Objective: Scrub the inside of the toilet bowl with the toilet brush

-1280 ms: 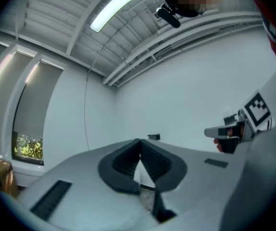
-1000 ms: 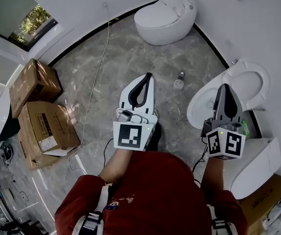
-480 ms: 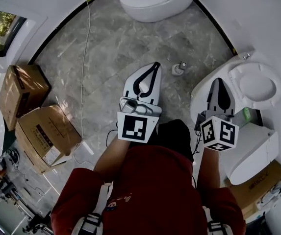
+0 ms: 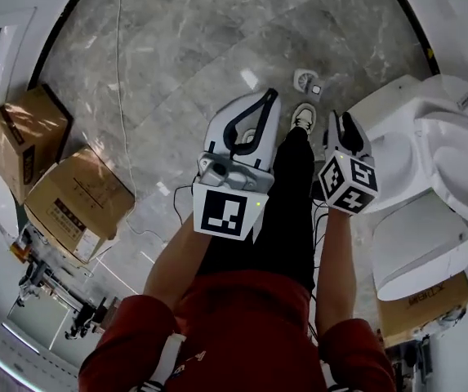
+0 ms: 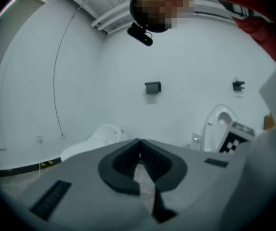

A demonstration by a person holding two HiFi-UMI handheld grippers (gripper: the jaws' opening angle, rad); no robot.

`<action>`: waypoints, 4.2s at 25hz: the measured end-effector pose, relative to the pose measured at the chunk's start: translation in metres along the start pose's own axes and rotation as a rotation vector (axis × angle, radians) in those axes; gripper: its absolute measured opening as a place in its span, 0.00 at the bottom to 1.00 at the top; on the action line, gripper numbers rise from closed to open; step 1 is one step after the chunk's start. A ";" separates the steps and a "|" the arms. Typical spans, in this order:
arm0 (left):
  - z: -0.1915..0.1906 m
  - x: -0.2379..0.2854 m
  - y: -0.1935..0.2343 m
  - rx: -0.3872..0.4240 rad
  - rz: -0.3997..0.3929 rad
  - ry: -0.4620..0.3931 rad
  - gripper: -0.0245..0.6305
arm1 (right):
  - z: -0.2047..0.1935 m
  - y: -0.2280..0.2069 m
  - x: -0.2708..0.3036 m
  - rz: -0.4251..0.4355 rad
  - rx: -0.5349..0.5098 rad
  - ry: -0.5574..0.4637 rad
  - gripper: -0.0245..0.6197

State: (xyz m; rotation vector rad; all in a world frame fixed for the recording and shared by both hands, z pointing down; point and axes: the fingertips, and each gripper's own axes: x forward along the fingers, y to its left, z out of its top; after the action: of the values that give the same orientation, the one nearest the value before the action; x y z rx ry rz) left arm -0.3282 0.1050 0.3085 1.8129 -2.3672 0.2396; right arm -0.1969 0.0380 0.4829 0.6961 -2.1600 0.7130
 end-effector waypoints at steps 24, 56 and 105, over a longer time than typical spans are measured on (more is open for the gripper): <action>-0.175 0.087 0.014 -0.120 0.007 0.208 0.04 | -0.162 -0.064 0.243 -0.163 0.092 0.549 0.43; 0.005 -0.064 -0.146 0.041 -0.470 0.064 0.04 | -0.115 -0.048 -0.154 -0.314 0.094 0.101 0.29; -0.156 0.072 -0.418 0.098 -0.771 0.354 0.04 | -0.191 -0.327 -0.102 -0.441 0.470 -0.020 0.29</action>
State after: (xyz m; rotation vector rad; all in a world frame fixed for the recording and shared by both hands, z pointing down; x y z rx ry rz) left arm 0.0604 -0.0360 0.4907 2.3280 -1.3254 0.5190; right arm 0.1695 -0.0364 0.5993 1.3754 -1.7671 0.9755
